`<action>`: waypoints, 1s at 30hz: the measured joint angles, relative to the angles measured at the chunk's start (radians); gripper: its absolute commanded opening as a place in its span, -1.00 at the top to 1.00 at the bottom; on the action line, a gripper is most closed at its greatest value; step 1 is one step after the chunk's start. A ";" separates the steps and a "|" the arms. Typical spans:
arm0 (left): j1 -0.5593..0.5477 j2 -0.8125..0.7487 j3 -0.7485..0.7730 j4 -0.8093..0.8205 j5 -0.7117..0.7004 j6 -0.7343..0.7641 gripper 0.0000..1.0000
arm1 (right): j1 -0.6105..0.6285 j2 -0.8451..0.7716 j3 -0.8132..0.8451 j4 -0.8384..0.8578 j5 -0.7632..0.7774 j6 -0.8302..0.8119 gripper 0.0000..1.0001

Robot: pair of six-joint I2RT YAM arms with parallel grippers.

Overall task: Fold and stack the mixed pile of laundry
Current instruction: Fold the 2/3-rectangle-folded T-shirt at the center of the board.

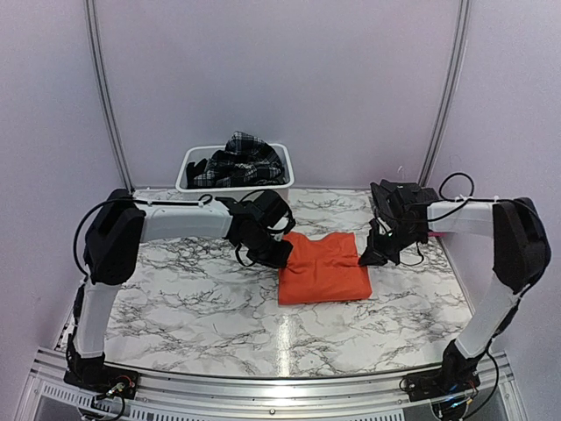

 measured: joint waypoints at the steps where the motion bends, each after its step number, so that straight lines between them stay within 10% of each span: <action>1: 0.000 0.033 0.014 0.000 -0.001 0.007 1.00 | 0.000 0.039 0.008 0.014 -0.003 -0.011 1.00; 9: 0.000 0.032 -0.107 0.064 0.006 0.033 1.00 | 0.082 0.178 0.011 0.114 -0.037 -0.051 1.00; 21: -0.035 -0.535 -0.813 0.124 0.015 -0.082 1.00 | 0.406 -0.085 -0.249 0.207 -0.076 0.146 1.00; 30: -0.051 -0.766 -0.866 0.120 0.034 -0.160 1.00 | 0.427 -0.226 -0.253 0.142 -0.097 0.188 1.00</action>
